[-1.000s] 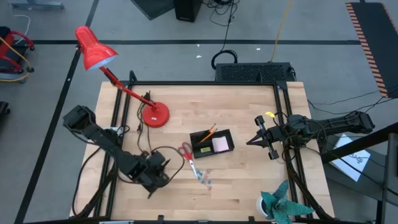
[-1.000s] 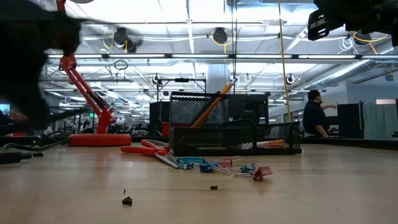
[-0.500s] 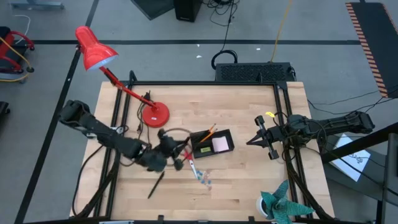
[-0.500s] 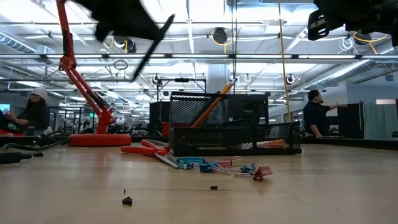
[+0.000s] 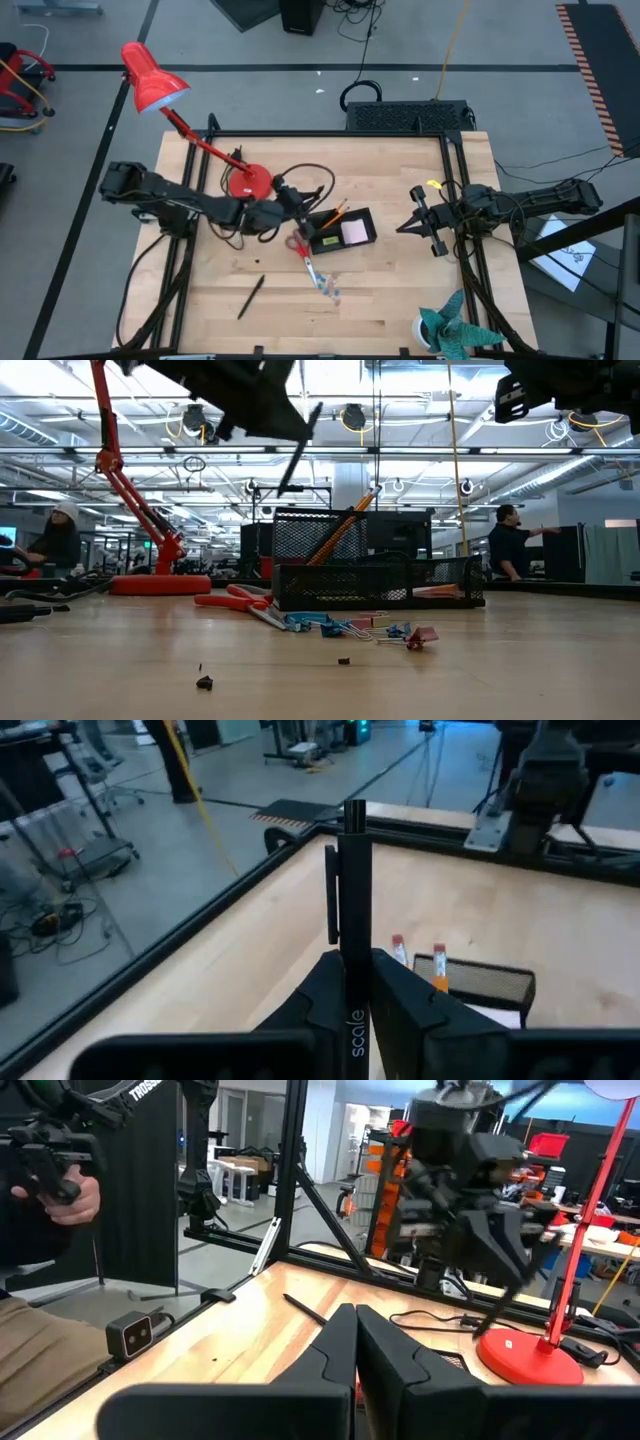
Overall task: Pick and place office supplies into organizer
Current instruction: Put the black pen into the black desk organizer
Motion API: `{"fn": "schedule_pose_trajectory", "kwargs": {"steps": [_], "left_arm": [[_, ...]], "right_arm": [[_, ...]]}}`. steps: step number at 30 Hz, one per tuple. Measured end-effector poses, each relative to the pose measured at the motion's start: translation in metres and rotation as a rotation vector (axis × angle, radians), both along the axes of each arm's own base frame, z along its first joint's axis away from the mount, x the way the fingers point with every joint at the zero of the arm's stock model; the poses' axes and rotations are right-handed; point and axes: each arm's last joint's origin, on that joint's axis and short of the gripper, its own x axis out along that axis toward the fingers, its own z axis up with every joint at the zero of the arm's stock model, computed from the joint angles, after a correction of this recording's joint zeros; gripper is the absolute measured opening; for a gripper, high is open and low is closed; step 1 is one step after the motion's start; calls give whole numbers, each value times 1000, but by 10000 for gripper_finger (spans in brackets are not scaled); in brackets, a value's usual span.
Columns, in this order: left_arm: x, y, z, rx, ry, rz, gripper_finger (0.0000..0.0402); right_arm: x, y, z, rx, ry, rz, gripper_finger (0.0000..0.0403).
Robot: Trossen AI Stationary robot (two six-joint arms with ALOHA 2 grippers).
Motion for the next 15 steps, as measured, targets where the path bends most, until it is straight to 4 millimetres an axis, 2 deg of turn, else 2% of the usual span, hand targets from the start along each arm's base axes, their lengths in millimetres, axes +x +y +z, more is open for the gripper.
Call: {"fn": "schedule_pose_trajectory", "kwargs": {"steps": [8,15], "left_arm": [[20,16,-25,36,45,-32,49],[31,24,-45,22,58,-36,39]], "right_arm": [[0,0,3,-8,-31,-2,0],[4,0,0,-21,-15,-3,0]]}}
